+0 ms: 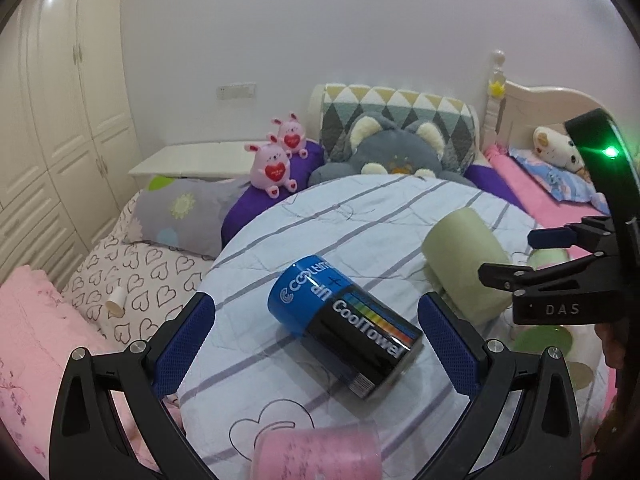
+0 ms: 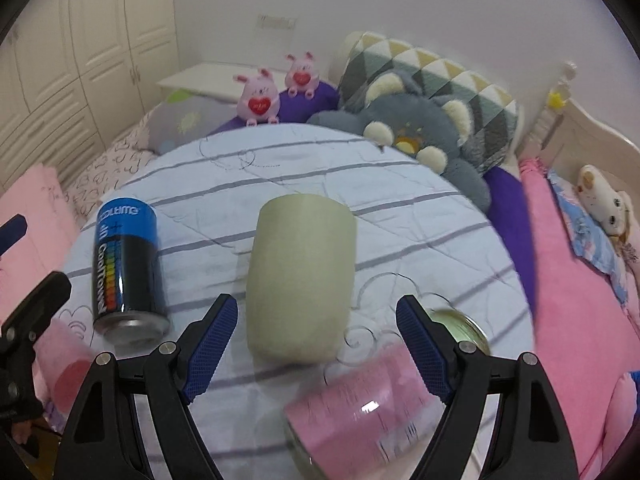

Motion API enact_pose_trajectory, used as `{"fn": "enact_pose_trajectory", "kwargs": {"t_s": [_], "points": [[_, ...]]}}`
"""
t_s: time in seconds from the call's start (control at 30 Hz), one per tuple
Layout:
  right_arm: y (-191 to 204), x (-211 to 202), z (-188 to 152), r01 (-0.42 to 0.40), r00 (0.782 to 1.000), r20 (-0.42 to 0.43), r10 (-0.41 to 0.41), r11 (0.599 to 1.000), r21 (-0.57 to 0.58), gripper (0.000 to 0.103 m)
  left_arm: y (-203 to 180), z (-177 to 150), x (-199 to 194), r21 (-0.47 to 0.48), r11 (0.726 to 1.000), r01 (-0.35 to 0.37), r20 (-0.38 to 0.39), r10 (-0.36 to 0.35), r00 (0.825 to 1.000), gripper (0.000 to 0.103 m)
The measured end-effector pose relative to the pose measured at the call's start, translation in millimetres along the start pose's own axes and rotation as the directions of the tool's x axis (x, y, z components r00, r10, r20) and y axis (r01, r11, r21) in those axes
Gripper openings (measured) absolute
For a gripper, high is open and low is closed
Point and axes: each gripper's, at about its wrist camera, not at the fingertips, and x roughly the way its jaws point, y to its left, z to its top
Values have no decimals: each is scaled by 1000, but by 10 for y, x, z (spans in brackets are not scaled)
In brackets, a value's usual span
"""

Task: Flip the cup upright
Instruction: 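Move the right gripper to the pale green cup and close on it, then lift the pale green cup with the right gripper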

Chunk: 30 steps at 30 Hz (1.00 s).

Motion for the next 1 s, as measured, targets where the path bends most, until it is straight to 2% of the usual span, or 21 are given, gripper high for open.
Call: {"fn": "enact_pose_trajectory", "kwargs": {"t_s": [0.13, 0.23, 0.37, 0.43, 0.57, 1.0], "points": [[23, 284, 89, 2, 997, -79, -2, 1000, 1, 83, 23, 27, 164, -8, 1000, 11, -55, -11, 998, 102], [43, 442, 119, -33, 991, -130, 36, 999, 23, 83, 26, 16, 223, -2, 1000, -9, -50, 8, 999, 102], [56, 622, 131, -18, 983, -185, 23, 999, 28, 83, 26, 1, 305, 7, 1000, -21, -66, 21, 998, 102], [62, 588, 135, 3, 984, -177, 3, 1000, 30, 78, 41, -2, 348, 7, 1000, -27, -80, 28, 996, 102], [76, 547, 128, -41, 981, -186, 46, 999, 28, 78, 71, 6, 354, -11, 1000, -22, -79, 22, 997, 102], [61, 298, 68, -51, 989, -136, 57, 997, 49, 78, 37, 30, 355, 6, 999, -51, -85, 52, 995, 102]]}}
